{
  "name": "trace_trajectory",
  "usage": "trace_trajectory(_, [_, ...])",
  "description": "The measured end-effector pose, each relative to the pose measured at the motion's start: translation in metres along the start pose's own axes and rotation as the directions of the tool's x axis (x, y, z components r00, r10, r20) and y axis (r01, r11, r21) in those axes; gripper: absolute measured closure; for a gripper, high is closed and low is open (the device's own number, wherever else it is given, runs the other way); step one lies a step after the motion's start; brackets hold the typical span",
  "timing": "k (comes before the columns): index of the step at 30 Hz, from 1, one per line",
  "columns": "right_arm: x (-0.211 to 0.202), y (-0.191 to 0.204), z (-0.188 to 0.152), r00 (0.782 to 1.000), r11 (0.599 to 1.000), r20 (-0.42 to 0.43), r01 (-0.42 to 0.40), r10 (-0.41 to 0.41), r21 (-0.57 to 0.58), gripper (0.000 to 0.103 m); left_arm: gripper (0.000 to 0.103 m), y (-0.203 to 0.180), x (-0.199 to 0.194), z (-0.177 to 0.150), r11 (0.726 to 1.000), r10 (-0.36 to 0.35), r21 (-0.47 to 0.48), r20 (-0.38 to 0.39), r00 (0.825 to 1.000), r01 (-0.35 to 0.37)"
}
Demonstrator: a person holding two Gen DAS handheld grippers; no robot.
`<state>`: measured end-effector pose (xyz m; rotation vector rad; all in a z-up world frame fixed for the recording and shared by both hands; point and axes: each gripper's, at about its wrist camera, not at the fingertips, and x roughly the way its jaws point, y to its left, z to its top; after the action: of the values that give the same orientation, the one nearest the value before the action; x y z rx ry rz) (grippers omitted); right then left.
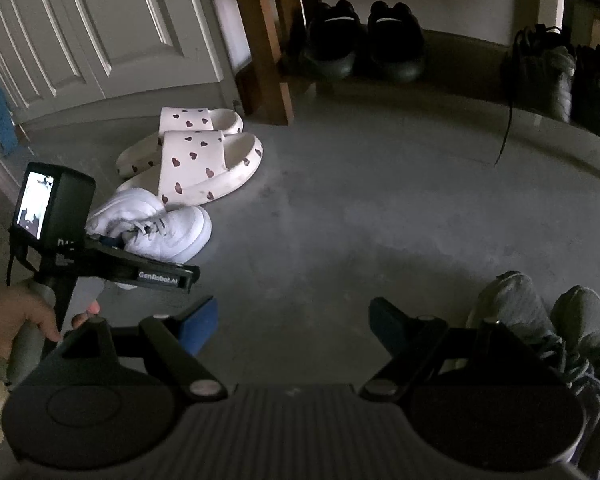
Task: Organize scattered shoes
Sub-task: 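Grasp a white sneaker by its heel with the left gripper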
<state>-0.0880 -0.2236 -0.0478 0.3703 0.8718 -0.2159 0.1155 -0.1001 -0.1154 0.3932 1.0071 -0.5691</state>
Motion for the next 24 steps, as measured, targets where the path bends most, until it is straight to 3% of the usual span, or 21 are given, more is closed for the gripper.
trace_trajectory(10, [-0.004, -0.003, -0.003, 1.000, 1.000, 0.002, 0.012, -0.012, 0.010, 0.018, 0.020, -0.002, -0.001, -0.003, 0.999, 0.039, 0.037, 0.007, 0.999, -0.039])
trace_trajectory(12, [-0.004, -0.003, -0.004, 1.000, 1.000, -0.001, 0.013, -0.013, 0.008, 0.018, 0.031, -0.001, -0.001, -0.002, 0.998, 0.060, 0.028, 0.008, 0.998, -0.060])
trace_trajectory(13, [-0.004, -0.003, -0.004, 1.000, 1.000, -0.003, 0.012, -0.012, 0.008, 0.018, 0.060, 0.001, -0.001, -0.002, 0.997, 0.070, 0.016, 0.004, 0.998, -0.070])
trace_trajectory(19, [-0.001, -0.004, -0.006, 1.000, 1.000, -0.019, 0.009, -0.008, 0.011, 0.018, 0.074, 0.007, -0.005, -0.002, 0.998, 0.061, 0.012, -0.002, 0.998, -0.061])
trace_trajectory(20, [0.000, -0.004, -0.007, 1.000, 1.000, -0.023, 0.008, -0.008, 0.011, 0.018, 0.080, 0.007, -0.007, -0.003, 0.999, 0.044, 0.010, 0.005, 0.999, -0.044])
trace_trajectory(24, [0.000, -0.005, -0.008, 1.000, 1.000, -0.022, 0.005, -0.005, 0.014, 0.018, 0.082, 0.000, -0.015, -0.007, 0.997, -0.049, 0.062, 0.044, 0.998, 0.046])
